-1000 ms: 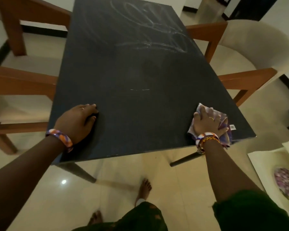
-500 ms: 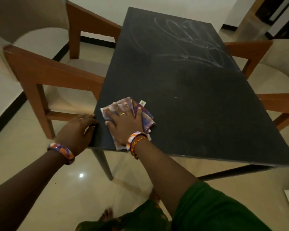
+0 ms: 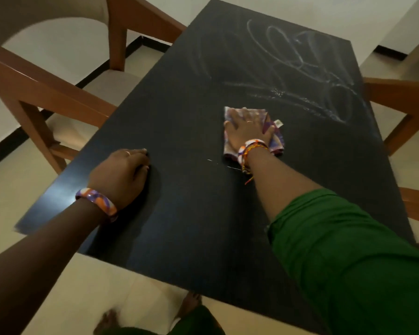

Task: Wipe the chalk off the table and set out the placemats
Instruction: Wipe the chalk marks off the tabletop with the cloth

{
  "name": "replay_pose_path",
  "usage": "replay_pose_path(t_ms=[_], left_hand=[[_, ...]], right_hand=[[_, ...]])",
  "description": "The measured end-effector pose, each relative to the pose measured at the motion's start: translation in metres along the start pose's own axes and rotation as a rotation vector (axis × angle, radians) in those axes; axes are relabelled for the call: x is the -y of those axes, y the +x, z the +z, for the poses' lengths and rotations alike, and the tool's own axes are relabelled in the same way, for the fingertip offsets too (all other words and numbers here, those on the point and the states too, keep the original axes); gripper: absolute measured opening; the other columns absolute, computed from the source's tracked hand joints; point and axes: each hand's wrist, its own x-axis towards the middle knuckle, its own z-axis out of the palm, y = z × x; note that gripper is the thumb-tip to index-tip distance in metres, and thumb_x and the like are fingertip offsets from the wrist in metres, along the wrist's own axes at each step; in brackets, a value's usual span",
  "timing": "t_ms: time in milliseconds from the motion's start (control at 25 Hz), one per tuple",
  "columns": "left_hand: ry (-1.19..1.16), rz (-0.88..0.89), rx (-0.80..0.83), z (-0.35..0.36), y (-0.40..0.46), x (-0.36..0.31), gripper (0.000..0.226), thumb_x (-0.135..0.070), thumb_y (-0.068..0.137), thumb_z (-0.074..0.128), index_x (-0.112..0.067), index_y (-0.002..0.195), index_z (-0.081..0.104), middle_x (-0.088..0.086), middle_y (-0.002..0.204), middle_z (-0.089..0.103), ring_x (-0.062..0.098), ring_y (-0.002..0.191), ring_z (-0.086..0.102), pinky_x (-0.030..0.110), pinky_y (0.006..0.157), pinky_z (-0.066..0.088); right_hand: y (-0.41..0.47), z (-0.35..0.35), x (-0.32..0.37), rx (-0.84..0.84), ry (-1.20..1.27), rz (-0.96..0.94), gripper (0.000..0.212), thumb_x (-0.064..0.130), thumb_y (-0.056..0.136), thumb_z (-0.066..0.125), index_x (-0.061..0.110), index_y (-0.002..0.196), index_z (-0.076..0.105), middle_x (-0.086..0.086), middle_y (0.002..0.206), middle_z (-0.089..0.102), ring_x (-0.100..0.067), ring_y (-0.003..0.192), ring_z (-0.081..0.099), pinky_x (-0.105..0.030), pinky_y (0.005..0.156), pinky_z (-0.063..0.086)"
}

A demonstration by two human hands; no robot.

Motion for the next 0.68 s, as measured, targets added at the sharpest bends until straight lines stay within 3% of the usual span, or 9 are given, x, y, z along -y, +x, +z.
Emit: replay_pose_path(t_ms=[160,320,440,600,680], left_hand=[[0.007,0.024,0.049,0.025,0.014,-0.072,0.026,-0.02,0.093,0.047,-0.013,0.113,0.062,0.003,0.136,0.051,0.023,0.121,0.049,0.037,0.092,0.046],[0.12,0.116,0.186,0.041,-0.011,-0.144,0.033,-0.026,0.095,0.042,-0.02,0.125,0.054,-0.002,0.145,0.04,0.018,0.129,0.041,0.032,0.097,0.042],[0.173,0.16,0.261,0.054,-0.053,-0.191,0.036,-0.028,0.097,0.038,-0.022,0.132,0.047,-0.002,0.147,0.036,0.017,0.13,0.039,0.03,0.098,0.04],[0.149,0.081,0.244,0.079,-0.117,-0.256,0.04,-0.026,0.098,0.037,-0.02,0.137,0.041,0.0,0.149,0.033,0.018,0.135,0.032,0.031,0.104,0.037],[0.117,0.047,0.242,0.096,-0.144,-0.294,0.042,-0.027,0.098,0.038,-0.019,0.139,0.038,0.001,0.151,0.03,0.02,0.139,0.027,0.033,0.107,0.034]], right_hand=[[0.005,-0.028,-0.14,-0.05,0.036,0.269,0.053,0.051,0.096,0.02,0.045,0.148,0.014,0.008,0.16,0.004,-0.024,0.147,-0.001,-0.067,0.109,-0.006],[-0.039,-0.034,-0.246,-0.112,0.016,0.4,0.06,0.051,0.094,0.011,0.035,0.151,0.006,-0.001,0.16,0.006,-0.025,0.147,0.001,-0.063,0.112,0.008],[-0.097,-0.033,-0.271,-0.163,0.183,0.347,0.053,0.033,0.102,0.025,0.018,0.152,0.014,-0.014,0.157,0.015,-0.032,0.144,0.012,-0.051,0.115,0.015],[-0.174,-0.034,-0.291,-0.087,0.034,0.275,0.052,0.043,0.102,0.023,0.037,0.151,0.008,-0.002,0.16,0.004,-0.03,0.146,0.002,-0.062,0.11,0.014],[-0.208,-0.031,-0.298,-0.063,0.051,0.171,0.05,0.044,0.102,0.022,0.038,0.15,0.012,-0.002,0.16,0.007,-0.03,0.146,0.003,-0.057,0.111,0.017]])
